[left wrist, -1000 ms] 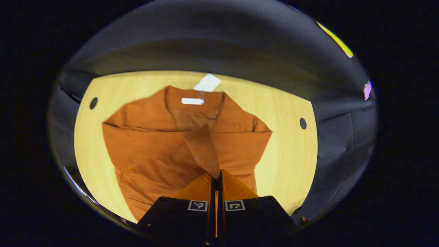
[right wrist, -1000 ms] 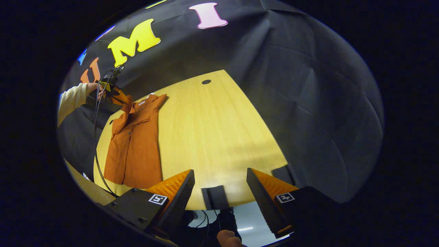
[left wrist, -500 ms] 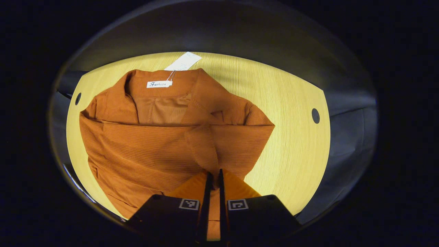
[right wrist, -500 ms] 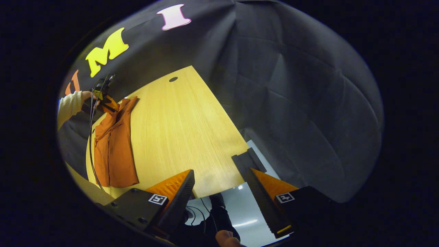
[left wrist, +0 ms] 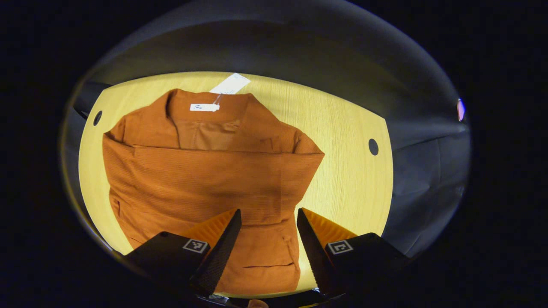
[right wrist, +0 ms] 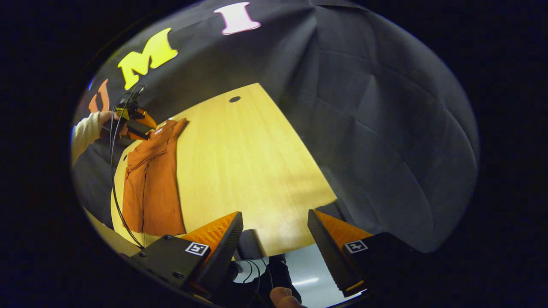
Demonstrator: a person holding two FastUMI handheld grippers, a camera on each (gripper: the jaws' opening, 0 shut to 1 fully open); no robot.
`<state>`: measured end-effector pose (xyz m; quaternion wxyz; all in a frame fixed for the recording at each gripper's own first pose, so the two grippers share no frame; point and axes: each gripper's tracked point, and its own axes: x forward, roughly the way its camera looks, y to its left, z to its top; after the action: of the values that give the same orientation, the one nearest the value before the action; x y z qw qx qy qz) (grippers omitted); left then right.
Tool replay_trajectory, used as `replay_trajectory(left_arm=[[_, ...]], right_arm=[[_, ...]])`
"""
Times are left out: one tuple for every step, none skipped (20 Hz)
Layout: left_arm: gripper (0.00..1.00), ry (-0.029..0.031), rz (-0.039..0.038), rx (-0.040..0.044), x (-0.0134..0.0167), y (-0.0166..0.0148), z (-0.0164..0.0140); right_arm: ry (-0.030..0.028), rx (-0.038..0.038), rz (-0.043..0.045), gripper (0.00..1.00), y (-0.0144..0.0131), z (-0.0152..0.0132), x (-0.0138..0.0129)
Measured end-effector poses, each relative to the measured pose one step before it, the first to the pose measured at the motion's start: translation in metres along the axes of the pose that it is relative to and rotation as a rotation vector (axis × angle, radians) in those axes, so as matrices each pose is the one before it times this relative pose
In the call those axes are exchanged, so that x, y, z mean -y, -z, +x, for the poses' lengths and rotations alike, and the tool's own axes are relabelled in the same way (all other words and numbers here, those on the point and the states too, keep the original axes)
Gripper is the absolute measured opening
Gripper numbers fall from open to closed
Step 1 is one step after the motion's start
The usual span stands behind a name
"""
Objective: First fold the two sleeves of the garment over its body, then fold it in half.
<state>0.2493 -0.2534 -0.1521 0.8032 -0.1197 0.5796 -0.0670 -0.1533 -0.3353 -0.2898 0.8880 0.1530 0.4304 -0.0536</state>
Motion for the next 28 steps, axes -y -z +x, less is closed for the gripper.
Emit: replay_trajectory(left_arm=[[0.86, 0.00048, 0.00310, 0.03012, -0.00989, 0.00160, -0.01203], [0.86, 0.00488, 0.00352, 0.05311, -0.00912, -0.00353, -0.01314], [0.86, 0.01832, 0.01629, 0.04263, -0.00714, -0.00061, -0.01427], [0.86, 0.01516, 0.01897, 0.02726, -0.00952, 0.00292, -0.01409], [0.86, -0.00064, 0.01869, 0.02596, -0.01501, 0.00500, -0.01413], [0.86, -0.01534, 0.01336, 0.01944, -0.01688, 0.00701, -0.01178], [0.93, -0.01761, 0.01340, 0.00578, -0.01848, 0.01328, -0.01355], [1.00, -0.00319, 0.00557, 0.00578, -0.01681, 0.01168, -0.00967], [1.00, -0.01175, -0.00253, -0.00096, -0.01767, 0.01383, -0.00732], [1.00, -0.01867, -0.00832, -0.00353, -0.02033, 0.01503, -0.00703], [1.00, -0.01121, -0.01439, -0.00843, -0.01940, 0.01596, -0.00706], [1.00, -0.00840, -0.01803, -0.00264, -0.01845, 0.01591, -0.00522], [1.00, -0.01231, -0.01733, -0.00700, -0.02082, 0.01594, -0.00281], [1.00, -0.01961, -0.01021, -0.01065, -0.02174, 0.01540, -0.00276], [1.00, -0.02253, -0.00992, -0.00837, -0.02221, 0.01702, -0.00002], [1.00, -0.01424, -0.01029, -0.01947, -0.01991, 0.01615, 0.00125], [1.00, -0.00805, -0.01391, -0.01988, -0.01777, 0.01583, 0.00081], [1.00, 0.00290, -0.01662, -0.02089, -0.01474, 0.01484, 0.00183], [1.00, 0.00753, -0.01907, -0.01996, -0.01273, 0.01319, 0.00244], [1.00, 0.00821, -0.02190, -0.02579, -0.01126, 0.01268, 0.00224], [1.00, 0.01887, -0.02273, -0.03323, -0.00824, 0.01319, 0.00158], [1.00, 0.02179, -0.02646, -0.02595, -0.00628, 0.01027, 0.00194], [1.00, 0.02596, -0.02914, -0.02674, -0.00347, 0.00935, 0.00298], [1.00, 0.02664, -0.02475, -0.02609, -0.00218, 0.01147, 0.00297], [0.99, 0.02965, -0.02200, -0.02401, -0.00288, 0.00938, -0.00172], [0.99, 0.02986, -0.01788, -0.02178, -0.00204, 0.00540, -0.00050], [0.99, 0.03401, -0.01111, -0.01953, -0.00771, 0.00849, 0.00400], [0.99, 0.01805, -0.01046, 0.00539, -0.00857, 0.00195, -0.00003]], right_arm=[[-0.01954, 0.00010, -0.02945, 0.98, -0.00254, 0.00227, -0.01281], [-0.01638, -0.00548, -0.03071, 0.98, -0.00169, 0.00310, -0.01281], [-0.01625, -0.00338, -0.03057, 0.98, -0.00090, 0.00404, -0.01314], [-0.01982, -0.00034, -0.02819, 0.98, -0.00231, 0.00313, -0.01408], [-0.01819, -0.00335, -0.02807, 0.98, -0.00130, 0.00312, -0.01480], [-0.01548, -0.00869, -0.02745, 0.98, 0.00001, 0.00409, -0.01370], [-0.02164, -0.01069, -0.02734, 0.98, 0.00070, 0.00350, -0.01532], [-0.01904, -0.01025, -0.03067, 0.98, 0.00036, 0.00330, -0.01413], [-0.01373, -0.00587, -0.03197, 0.98, 0.00074, 0.00318, -0.01311], [-0.01363, -0.00666, -0.02985, 0.98, -0.00061, 0.00314, -0.01164], [-0.01448, -0.00957, -0.02755, 0.98, 0.00110, 0.00424, -0.01184], [-0.01288, -0.00997, -0.02465, 0.98, 0.00155, 0.00386, -0.01078], [-0.00946, -0.01560, -0.02167, 0.98, 0.00099, 0.00545, -0.01188], [-0.00943, -0.01364, -0.01906, 0.98, 0.00201, 0.00418, -0.00948], [-0.00903, -0.01730, -0.01401, 0.98, 0.00262, 0.00440, -0.01023], [-0.00939, -0.01954, -0.01304, 0.98, 0.00258, 0.00383, -0.00774], [-0.00939, -0.01843, -0.00836, 0.98, 0.00312, 0.00459, -0.00767], [-0.00441, -0.01847, -0.00666, 0.99, 0.00139, 0.00521, -0.00511], [-0.00068, 0.00110, -0.00187, 0.98, -0.00134, 0.00276, -0.00204], [0.00277, 0.01714, -0.00035, 0.99, -0.00464, 0.00404, -0.00135], [0.00722, -0.00290, 0.00386, 0.99, -0.00163, 0.00464, 0.00037], [-0.00799, -0.01499, 0.00981, 0.99, 0.00146, 0.00438, -0.00227], [-0.01085, -0.02082, 0.01136, 0.99, 0.00254, 0.00394, -0.00023], [-0.00619, -0.01400, 0.01716, 0.99, 0.00086, 0.00270, 0.00141], [-0.00974, -0.00267, 0.01475, 0.99, -0.00132, 0.00125, 0.00157], [-0.02221, -0.00037, 0.01277, 0.95, -0.00321, 0.00080, -0.00089], [-0.02279, -0.01254, 0.01186, 0.99, -0.00208, 0.00292, -0.00001], [-0.01860, -0.02438, 0.01278, 0.95, -0.00005, 0.00378, 0.00170]])
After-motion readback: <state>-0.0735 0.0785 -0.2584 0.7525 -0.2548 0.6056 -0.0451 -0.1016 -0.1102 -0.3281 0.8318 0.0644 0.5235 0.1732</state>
